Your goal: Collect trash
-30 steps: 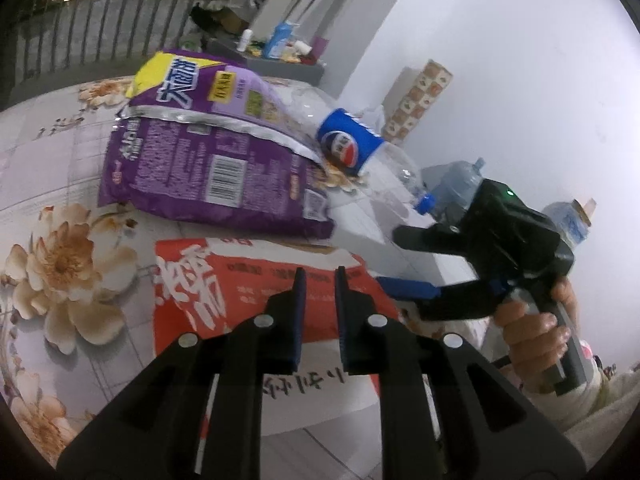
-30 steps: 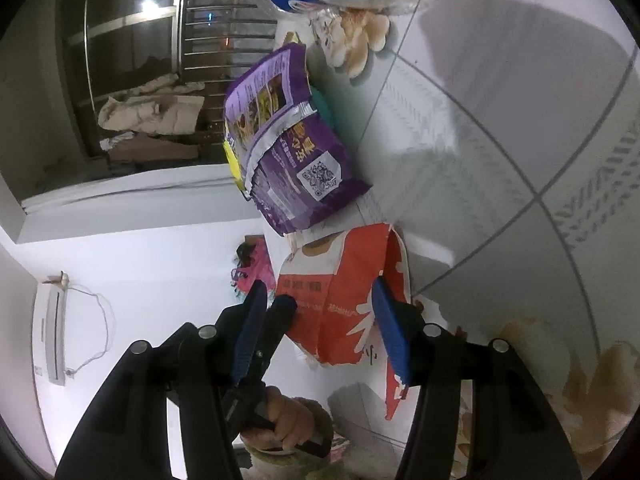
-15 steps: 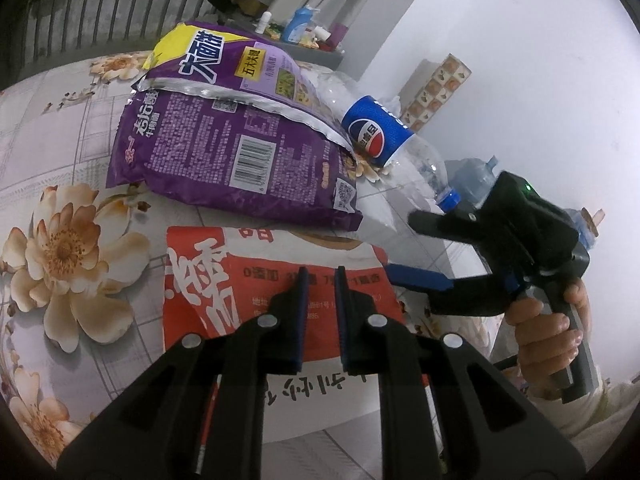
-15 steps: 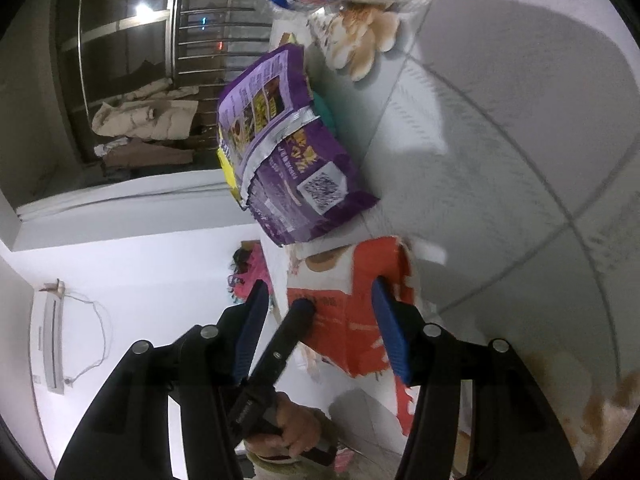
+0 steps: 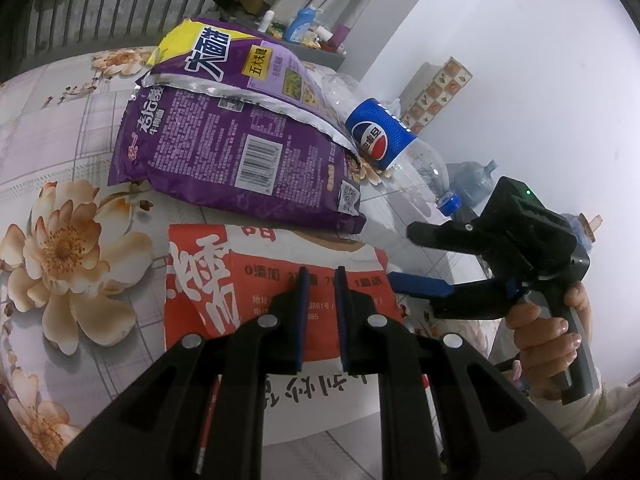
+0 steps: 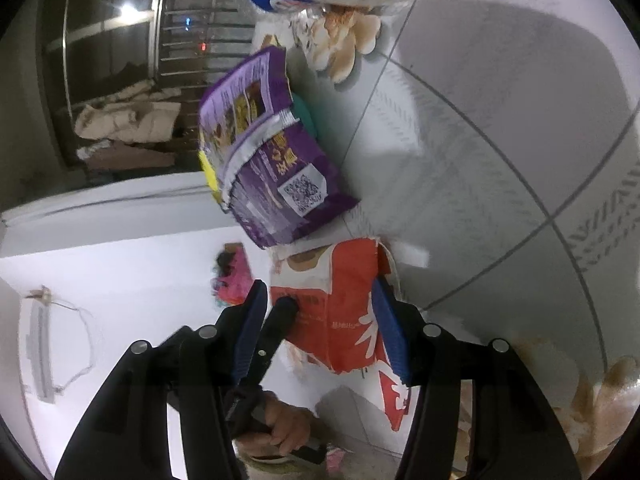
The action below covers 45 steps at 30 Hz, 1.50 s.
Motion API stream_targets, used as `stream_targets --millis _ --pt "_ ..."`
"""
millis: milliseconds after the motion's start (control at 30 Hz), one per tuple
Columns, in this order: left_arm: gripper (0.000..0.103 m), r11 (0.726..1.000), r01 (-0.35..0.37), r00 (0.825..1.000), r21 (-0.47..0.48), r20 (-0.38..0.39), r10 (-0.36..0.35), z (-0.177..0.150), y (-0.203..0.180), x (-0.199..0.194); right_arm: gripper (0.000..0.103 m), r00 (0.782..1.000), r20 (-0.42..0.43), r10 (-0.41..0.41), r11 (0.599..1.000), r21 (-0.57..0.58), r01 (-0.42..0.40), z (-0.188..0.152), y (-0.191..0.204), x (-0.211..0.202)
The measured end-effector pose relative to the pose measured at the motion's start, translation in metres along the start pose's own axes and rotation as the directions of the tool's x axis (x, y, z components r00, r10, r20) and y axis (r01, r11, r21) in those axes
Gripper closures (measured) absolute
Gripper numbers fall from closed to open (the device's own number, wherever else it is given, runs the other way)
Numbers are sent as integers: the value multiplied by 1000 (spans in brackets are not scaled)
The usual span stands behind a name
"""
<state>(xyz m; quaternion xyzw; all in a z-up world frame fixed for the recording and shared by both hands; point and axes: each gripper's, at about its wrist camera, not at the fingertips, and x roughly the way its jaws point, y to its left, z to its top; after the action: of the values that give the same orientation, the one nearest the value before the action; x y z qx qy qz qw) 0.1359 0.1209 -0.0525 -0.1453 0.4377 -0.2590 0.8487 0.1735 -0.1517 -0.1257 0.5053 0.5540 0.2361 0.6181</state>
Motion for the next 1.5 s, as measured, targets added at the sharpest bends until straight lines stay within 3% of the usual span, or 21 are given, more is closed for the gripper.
stream_targets --millis 233,300,500,733,900,1033,1133,1200,1233,1300,1500 --pt "91 1000 6 1000 -10 -3 -6 0 1 0 49 998 -24 -64 997 42 65 -2 8 8" --pt "91 1000 5 1000 -5 -3 -5 1 0 0 44 998 -28 -49 997 51 50 -1 8 10" --pt "91 1000 -6 1000 -8 -13 6 1 -2 1 44 1000 -11 -28 997 74 29 5 9 17" --pt "91 999 41 999 -10 -15 -41 -3 -6 -3 46 986 -39 165 984 69 -162 -3 5 18" --pt "91 998 62 998 0 -5 -62 -7 -11 -10 48 973 -65 219 976 13 -219 -9 10 17" --pt "91 996 90 996 -8 30 -89 -8 -9 -25 51 935 -92 344 937 -36 -348 -12 19 12" --pt "91 991 132 991 -38 41 -130 -9 -3 -33 59 940 -100 325 941 -69 -333 -13 23 12" --pt "90 993 117 992 -28 59 -116 -10 -2 -40 62 949 -101 300 948 -79 -308 -13 22 14" --pt "88 994 103 993 -24 67 -101 -11 -1 -43 62 957 -95 274 956 -86 -282 -13 21 16" --pt "69 997 67 992 -30 110 -63 -10 0 -54 62 961 -99 258 961 -80 -266 -11 18 19" --pt "56 986 -23 977 -162 204 57 0 33 -81 62 967 -109 232 968 -68 -240 -5 7 23"
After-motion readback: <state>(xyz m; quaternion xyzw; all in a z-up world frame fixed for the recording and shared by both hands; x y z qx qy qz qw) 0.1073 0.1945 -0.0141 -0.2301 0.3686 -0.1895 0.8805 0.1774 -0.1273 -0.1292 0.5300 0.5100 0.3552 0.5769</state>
